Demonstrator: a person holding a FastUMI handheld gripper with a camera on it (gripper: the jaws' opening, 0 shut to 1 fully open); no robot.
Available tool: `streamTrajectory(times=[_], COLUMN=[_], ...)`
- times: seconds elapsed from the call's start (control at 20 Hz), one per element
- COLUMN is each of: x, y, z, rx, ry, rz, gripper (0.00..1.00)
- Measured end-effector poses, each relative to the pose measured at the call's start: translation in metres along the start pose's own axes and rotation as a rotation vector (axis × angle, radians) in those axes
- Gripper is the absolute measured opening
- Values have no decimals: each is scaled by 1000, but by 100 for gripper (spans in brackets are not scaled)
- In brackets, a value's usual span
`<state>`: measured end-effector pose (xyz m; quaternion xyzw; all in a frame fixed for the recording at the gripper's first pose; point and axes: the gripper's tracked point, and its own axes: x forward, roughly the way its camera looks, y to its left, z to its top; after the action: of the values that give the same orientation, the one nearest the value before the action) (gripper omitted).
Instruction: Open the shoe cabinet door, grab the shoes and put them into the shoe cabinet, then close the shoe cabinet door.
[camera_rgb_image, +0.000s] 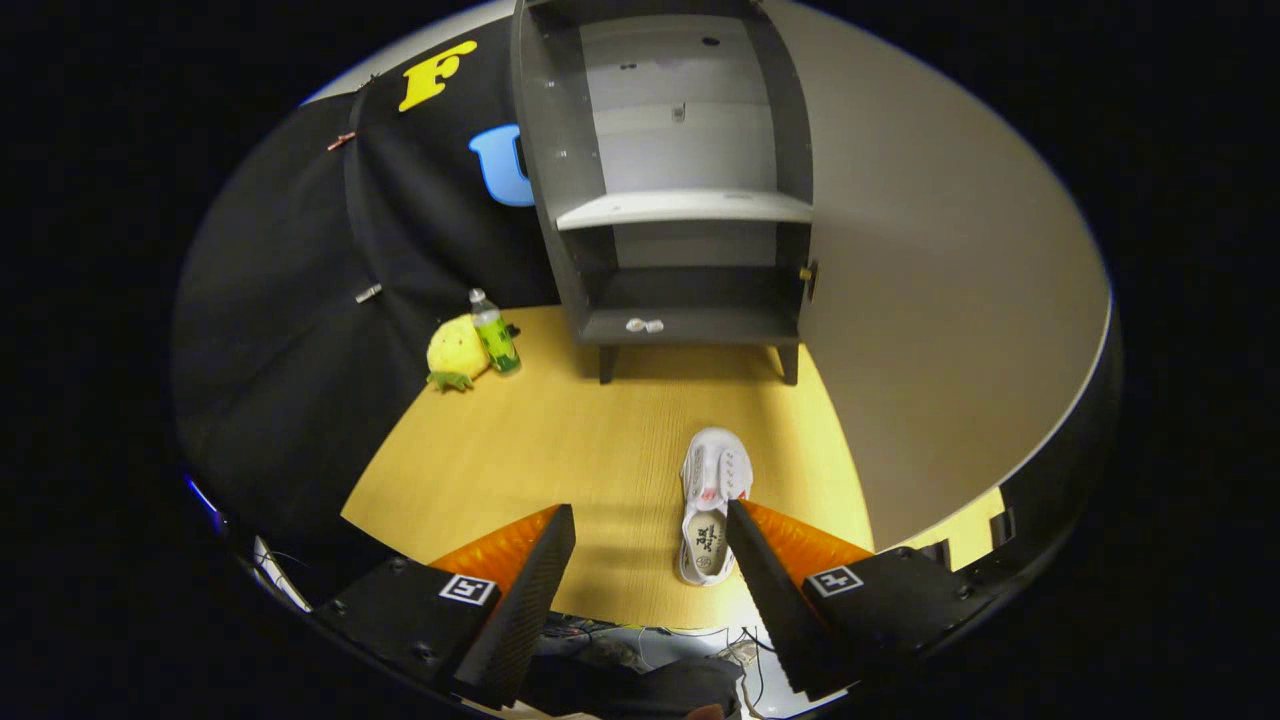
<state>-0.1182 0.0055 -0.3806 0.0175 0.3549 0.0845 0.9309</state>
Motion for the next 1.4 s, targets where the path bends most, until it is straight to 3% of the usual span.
streamTrajectory(times=[0.1, 0.25, 0.45, 0.8, 0.9, 1.05, 1.1, 1.15, 1.4], x=[39, 87, 131, 184, 193, 203, 202, 206, 182], y=[-13, -27, -43, -55, -59, -62, -64, -66, -63], z=[-23, -50, -77, -67, -59, -50, -48, -49, -20], rx=[22, 82, 111, 73, 67, 39, 19, 3, -1], ry=[23, 40, 53, -108, -166, -202, -217, -209, -200], rz=[-36, -78, -118, -168, -191, -183, -189, -187, -145], gripper=[86, 55, 55, 53, 33, 26, 11, 7, 6])
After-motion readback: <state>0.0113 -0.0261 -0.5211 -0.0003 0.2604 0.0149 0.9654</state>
